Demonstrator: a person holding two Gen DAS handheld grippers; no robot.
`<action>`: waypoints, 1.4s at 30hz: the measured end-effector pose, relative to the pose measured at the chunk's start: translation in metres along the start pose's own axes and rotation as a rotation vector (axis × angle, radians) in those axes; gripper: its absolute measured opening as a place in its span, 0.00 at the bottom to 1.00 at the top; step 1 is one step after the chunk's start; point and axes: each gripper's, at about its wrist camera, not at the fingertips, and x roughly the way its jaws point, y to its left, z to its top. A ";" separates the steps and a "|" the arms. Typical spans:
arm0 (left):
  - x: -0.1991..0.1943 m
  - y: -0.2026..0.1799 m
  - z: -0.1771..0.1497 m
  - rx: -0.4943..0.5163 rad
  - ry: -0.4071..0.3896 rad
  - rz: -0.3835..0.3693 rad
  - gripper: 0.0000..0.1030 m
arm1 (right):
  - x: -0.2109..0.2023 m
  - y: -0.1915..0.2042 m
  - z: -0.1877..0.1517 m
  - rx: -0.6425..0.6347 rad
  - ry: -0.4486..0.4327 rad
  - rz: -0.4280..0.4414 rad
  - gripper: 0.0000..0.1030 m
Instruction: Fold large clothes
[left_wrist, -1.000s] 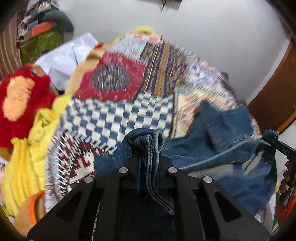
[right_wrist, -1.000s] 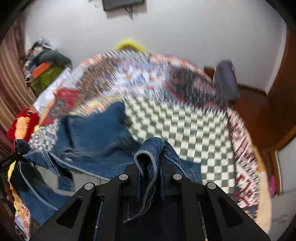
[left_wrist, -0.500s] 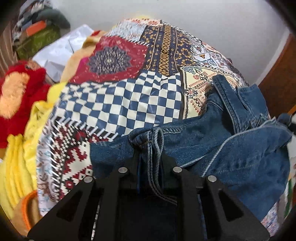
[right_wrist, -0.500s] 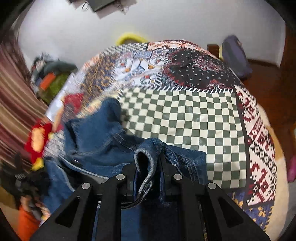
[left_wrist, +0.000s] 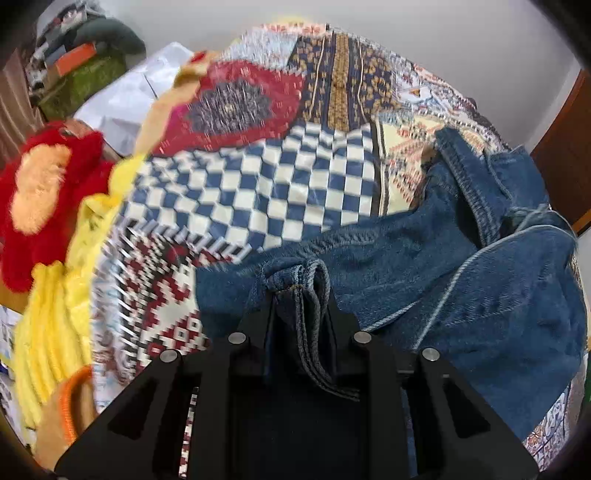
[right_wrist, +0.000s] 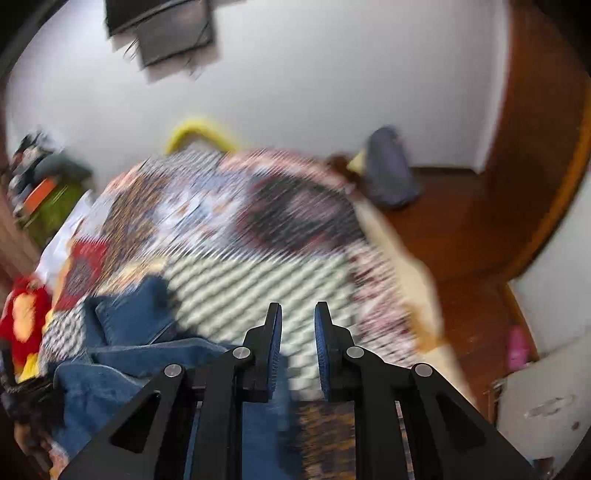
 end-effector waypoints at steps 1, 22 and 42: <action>-0.007 -0.002 0.002 0.016 -0.015 0.009 0.25 | -0.005 -0.010 0.002 0.011 0.006 0.017 0.13; -0.069 -0.016 -0.034 0.230 -0.091 0.106 0.75 | 0.019 0.110 -0.114 -0.400 0.229 0.189 0.13; 0.038 0.041 -0.023 0.116 0.034 0.253 0.89 | 0.100 0.163 -0.093 -0.310 0.270 0.293 0.13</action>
